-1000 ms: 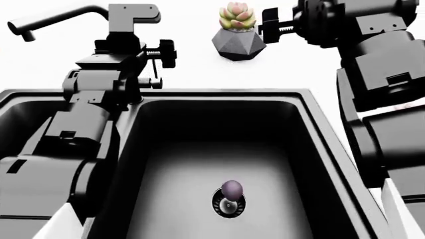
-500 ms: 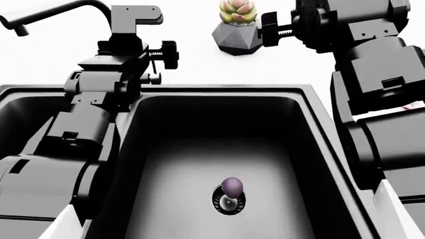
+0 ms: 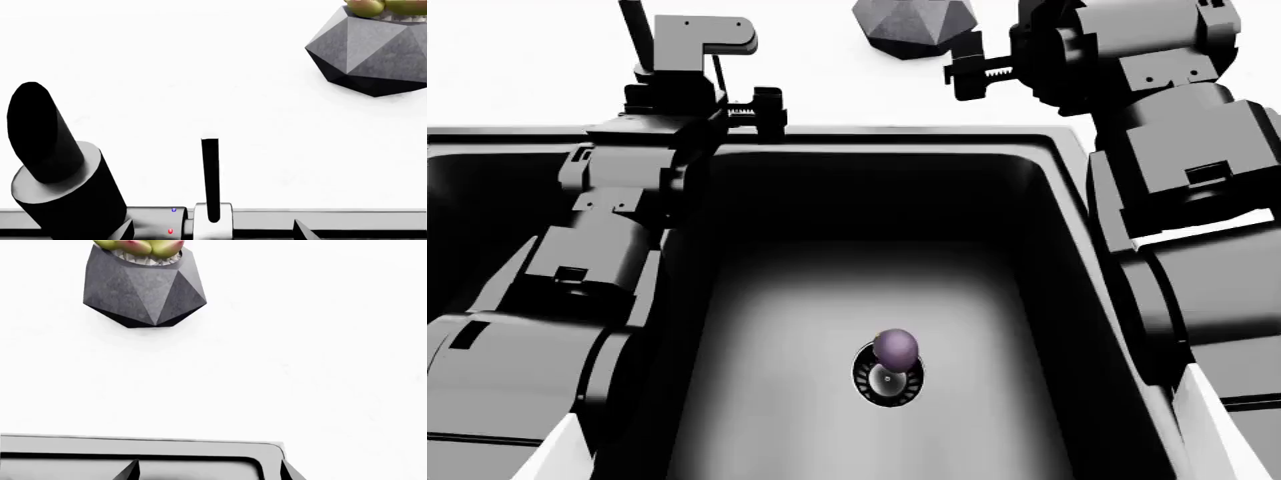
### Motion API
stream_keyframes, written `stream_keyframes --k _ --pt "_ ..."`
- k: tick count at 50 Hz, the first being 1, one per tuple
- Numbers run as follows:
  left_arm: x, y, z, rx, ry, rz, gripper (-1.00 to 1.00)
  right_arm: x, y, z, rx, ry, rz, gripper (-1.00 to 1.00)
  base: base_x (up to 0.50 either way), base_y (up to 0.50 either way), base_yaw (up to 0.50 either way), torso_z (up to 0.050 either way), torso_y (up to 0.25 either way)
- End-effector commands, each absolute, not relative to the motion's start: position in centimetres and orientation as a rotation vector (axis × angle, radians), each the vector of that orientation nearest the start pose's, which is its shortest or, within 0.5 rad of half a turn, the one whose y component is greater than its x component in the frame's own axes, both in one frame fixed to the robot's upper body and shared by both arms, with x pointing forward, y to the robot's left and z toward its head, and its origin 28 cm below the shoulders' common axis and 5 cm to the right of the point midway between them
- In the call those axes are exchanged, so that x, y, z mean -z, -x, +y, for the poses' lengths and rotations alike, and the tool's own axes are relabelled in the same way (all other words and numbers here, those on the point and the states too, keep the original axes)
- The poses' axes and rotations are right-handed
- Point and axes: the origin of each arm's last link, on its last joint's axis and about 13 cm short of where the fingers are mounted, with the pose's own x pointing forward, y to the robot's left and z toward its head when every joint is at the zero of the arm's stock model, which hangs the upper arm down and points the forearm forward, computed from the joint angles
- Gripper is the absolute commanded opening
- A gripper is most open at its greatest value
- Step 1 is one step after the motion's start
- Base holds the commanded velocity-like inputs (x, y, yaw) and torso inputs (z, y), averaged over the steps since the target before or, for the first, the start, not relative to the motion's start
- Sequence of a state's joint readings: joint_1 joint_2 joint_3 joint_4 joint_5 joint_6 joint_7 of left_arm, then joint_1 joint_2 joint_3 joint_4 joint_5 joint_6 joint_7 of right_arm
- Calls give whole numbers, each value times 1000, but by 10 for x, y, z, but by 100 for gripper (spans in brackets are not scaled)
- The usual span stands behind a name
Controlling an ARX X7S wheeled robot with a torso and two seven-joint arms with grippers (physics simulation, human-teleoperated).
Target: Pick the eggplant from the counter and place it in the sink. Then turn on the sink faucet.
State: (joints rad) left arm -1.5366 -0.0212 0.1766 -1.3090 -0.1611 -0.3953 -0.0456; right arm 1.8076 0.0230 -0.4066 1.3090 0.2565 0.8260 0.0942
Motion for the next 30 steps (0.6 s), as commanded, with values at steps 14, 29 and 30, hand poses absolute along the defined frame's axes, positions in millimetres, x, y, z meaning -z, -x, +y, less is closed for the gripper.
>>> stream_keyframes --k 14,29,30 --pt "-257 -435 201 1 -25 167 100 -347 -413 -95 86 182 322 100 3 0 0 3 -80" --pt "-255 -435 196 55 -33 162 100 -342 -415 -93 84 189 321 100 0 0 0 1 -49" --pt "-255 -435 195 58 -33 162 100 -341 -415 -93 85 189 322 100 0 0 0 0 0"
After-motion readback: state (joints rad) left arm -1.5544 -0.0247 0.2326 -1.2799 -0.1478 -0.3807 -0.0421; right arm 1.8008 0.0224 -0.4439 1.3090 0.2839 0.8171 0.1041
